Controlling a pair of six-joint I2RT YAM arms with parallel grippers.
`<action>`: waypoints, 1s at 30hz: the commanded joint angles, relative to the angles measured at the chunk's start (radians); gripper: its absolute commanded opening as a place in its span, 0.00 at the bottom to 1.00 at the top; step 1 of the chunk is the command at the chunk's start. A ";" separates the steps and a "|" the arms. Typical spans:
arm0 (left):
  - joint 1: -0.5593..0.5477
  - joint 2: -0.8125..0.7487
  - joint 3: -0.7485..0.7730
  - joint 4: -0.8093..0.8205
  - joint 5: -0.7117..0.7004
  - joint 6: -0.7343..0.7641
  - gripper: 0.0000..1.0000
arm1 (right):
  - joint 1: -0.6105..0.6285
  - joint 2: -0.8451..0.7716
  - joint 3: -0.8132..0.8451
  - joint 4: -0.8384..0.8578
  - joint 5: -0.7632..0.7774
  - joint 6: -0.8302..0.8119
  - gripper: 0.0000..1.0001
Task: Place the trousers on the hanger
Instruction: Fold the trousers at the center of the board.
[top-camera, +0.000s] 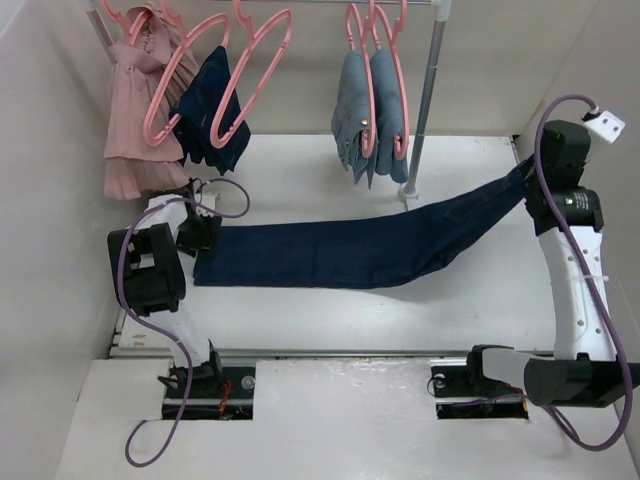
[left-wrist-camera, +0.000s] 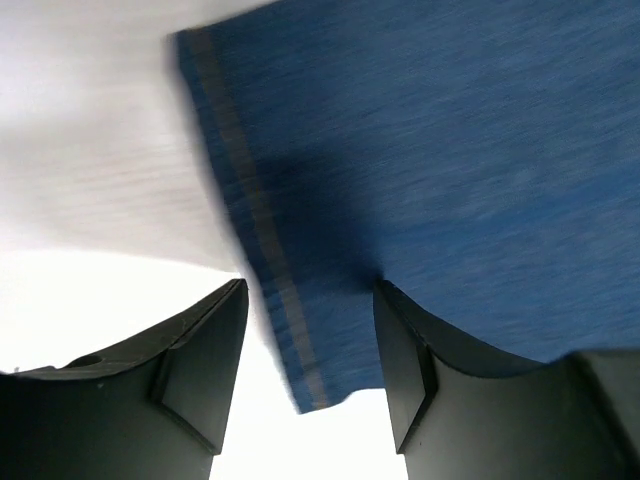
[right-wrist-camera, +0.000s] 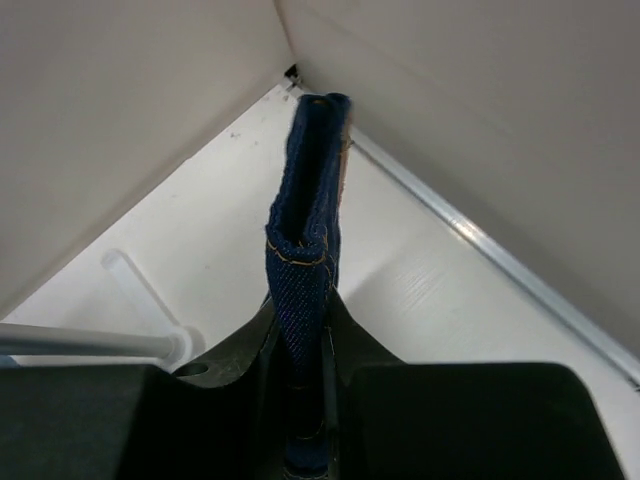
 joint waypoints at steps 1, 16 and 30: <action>-0.038 -0.061 0.013 -0.041 0.017 -0.018 0.50 | -0.008 -0.037 0.157 0.027 0.101 -0.152 0.00; -0.159 -0.070 0.004 -0.070 0.143 -0.036 0.50 | 0.792 -0.134 -0.099 0.136 0.394 -0.222 0.00; -0.236 0.069 0.028 -0.061 0.132 -0.027 0.53 | 1.124 -0.051 -0.272 0.272 0.424 0.174 0.00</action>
